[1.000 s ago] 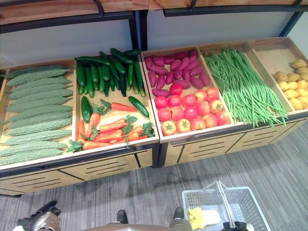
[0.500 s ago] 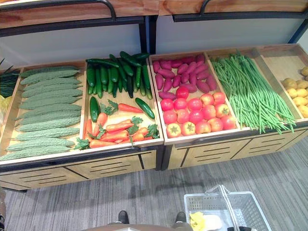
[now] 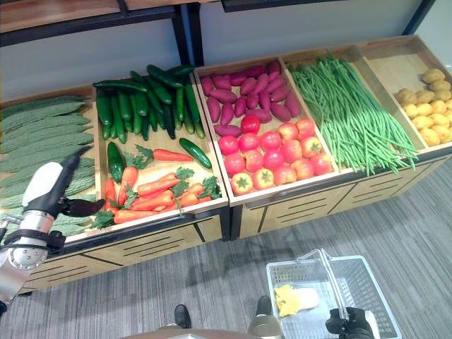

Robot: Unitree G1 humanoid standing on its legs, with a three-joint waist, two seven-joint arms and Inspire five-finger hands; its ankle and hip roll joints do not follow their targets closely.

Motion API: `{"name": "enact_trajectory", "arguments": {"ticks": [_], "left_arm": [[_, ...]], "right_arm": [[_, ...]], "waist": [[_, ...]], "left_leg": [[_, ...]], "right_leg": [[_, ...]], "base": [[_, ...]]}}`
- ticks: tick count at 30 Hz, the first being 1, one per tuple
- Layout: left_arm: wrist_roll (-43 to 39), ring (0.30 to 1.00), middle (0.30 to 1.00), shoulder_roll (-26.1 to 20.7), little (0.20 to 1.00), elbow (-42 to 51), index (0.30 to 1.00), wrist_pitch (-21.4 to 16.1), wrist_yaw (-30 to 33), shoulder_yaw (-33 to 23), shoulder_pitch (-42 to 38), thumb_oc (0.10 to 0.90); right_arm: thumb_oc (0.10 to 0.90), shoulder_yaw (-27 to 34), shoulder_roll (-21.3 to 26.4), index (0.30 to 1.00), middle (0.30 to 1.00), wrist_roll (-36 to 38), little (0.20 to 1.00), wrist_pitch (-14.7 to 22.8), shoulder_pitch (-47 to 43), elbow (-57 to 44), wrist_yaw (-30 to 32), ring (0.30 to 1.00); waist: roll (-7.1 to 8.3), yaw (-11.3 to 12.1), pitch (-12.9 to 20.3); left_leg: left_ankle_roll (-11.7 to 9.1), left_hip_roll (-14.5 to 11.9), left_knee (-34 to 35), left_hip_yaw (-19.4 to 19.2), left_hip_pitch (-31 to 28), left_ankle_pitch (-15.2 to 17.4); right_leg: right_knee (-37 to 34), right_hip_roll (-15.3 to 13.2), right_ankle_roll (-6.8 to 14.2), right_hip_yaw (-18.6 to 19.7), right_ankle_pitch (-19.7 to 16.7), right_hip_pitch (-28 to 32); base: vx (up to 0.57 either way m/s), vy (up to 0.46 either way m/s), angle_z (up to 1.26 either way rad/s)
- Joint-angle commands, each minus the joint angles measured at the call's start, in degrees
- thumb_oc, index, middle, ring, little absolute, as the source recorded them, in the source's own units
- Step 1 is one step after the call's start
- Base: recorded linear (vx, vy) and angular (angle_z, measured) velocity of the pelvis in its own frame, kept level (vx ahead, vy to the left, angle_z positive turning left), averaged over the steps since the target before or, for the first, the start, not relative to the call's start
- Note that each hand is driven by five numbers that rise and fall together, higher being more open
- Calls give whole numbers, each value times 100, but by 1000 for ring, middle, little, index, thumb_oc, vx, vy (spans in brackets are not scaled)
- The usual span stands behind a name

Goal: Get the vegetables into the basket

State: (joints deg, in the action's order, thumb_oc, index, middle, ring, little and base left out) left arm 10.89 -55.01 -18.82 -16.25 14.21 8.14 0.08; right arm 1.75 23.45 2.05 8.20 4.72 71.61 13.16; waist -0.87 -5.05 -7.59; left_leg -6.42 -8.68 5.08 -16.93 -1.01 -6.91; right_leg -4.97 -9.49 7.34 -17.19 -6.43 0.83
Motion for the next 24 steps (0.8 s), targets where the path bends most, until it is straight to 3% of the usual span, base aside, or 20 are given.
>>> {"name": "enact_trajectory", "arguments": {"ticks": [1,2,8,24], "left_arm": [[28,1000,1000,-845,1000,223,1000,-458,-287,-259,-1019,900],[26,1000,1000,-929,1000,270,1000,-504,-414,69,-1255,900],[150,1000,1000,-720,1000,37,1000,-426,-378,497,-1811,900],[464,1000,1000,-413,1000,-508,1000,-167,-413,1018,-2401,900]], "right_arm": [[400,-23,534,300,300,-76,300,264,-215,-103,111,300],[400,-41,572,300,300,-90,300,270,-225,-80,79,300],[400,-145,564,300,300,-93,300,262,-360,-119,52,300],[400,-170,731,300,300,-108,300,190,-635,-95,117,300]], "waist": [[259,-10,19],[258,-33,8],[256,-108,-59],[250,-170,-352]], "left_leg": [[-323,-221,-8,98,-291,311],[-320,-216,-8,89,-291,314],[-308,-205,-8,70,-235,305],[-293,-212,-8,28,-61,258]], "right_leg": [[-3,-471,661,180,-226,-77],[-3,-478,665,202,-228,-89],[-3,-478,668,270,-262,-187],[3,-462,651,463,-327,-498]], "base": [[14,31,-5],[14,32,-7],[0,15,-7],[0,5,-2]]}}
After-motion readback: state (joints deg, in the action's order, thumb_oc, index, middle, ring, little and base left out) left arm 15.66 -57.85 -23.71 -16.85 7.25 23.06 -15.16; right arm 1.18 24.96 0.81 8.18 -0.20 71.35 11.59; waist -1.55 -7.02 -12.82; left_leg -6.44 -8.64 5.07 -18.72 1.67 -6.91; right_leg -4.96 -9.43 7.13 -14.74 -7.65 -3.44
